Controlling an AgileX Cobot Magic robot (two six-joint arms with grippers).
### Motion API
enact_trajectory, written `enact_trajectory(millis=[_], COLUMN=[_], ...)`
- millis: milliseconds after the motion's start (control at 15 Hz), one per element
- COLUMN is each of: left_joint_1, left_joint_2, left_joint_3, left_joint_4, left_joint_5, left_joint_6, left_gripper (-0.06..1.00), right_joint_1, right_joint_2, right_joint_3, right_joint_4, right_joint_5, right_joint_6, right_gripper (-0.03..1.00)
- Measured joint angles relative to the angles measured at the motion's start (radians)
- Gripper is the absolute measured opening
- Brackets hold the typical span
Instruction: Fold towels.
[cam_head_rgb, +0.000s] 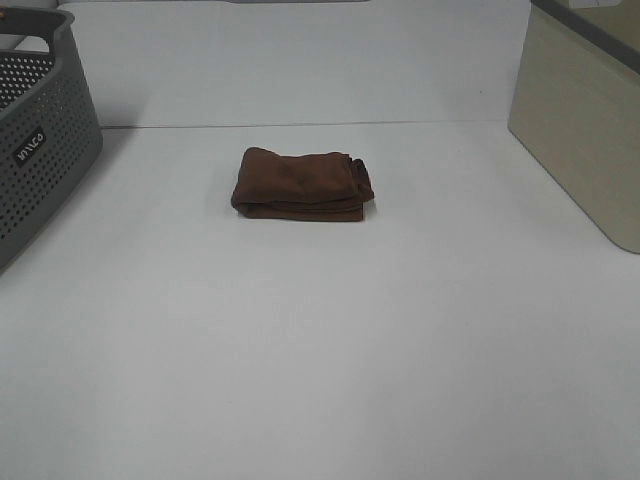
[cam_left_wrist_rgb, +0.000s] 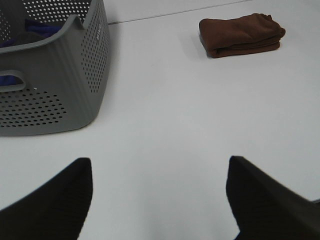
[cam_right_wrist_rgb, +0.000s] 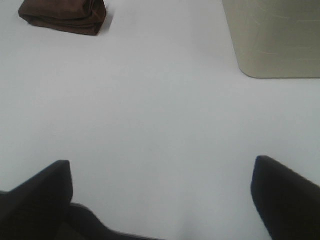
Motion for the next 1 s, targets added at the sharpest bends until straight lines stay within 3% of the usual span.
enact_trajectory(millis=[1000], left_joint_1=[0.0], left_joint_2=[0.0], left_joint_3=[0.0], left_joint_4=[0.0], left_joint_5=[0.0], left_joint_6=[0.0], left_gripper=[0.71], right_joint_1=[0.0], right_joint_2=[-0.065], right_joint_3=[0.0], right_joint_4=[0.003], right_joint_5=[-0.001], right_joint_6=[0.0], right_gripper=[0.91])
